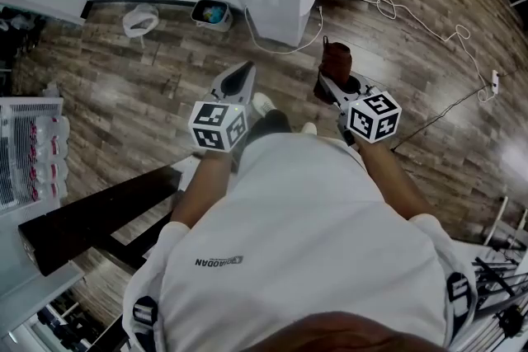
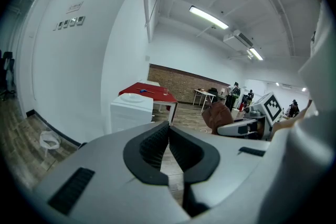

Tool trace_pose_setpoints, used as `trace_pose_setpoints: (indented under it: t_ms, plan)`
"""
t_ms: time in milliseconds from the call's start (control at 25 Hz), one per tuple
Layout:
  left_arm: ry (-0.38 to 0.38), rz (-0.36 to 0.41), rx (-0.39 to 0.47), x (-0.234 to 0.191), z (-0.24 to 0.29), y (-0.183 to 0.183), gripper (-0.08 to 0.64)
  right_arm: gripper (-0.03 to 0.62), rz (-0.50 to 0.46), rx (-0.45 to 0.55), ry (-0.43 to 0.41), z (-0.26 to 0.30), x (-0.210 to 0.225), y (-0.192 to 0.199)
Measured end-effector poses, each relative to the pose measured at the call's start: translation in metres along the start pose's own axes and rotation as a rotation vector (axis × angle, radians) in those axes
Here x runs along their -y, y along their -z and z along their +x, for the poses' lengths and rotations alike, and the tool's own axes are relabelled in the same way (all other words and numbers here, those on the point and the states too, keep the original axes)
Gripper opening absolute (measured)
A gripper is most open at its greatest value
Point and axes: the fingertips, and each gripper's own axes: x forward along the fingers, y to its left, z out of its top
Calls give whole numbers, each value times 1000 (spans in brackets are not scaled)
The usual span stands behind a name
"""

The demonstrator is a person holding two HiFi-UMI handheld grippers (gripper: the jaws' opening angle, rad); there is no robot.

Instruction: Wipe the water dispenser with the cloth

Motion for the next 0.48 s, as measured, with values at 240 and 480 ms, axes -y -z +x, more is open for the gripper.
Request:
trace_pose_setpoints:
  t_ms: [240, 480]
  plan:
    - [-1, -16, 4, -2, 3, -4, 0, 72, -15, -2, -1, 2, 1, -6]
    - [2, -36, 3, -3, 7, -5, 0, 72, -22, -10, -1, 1, 2, -6]
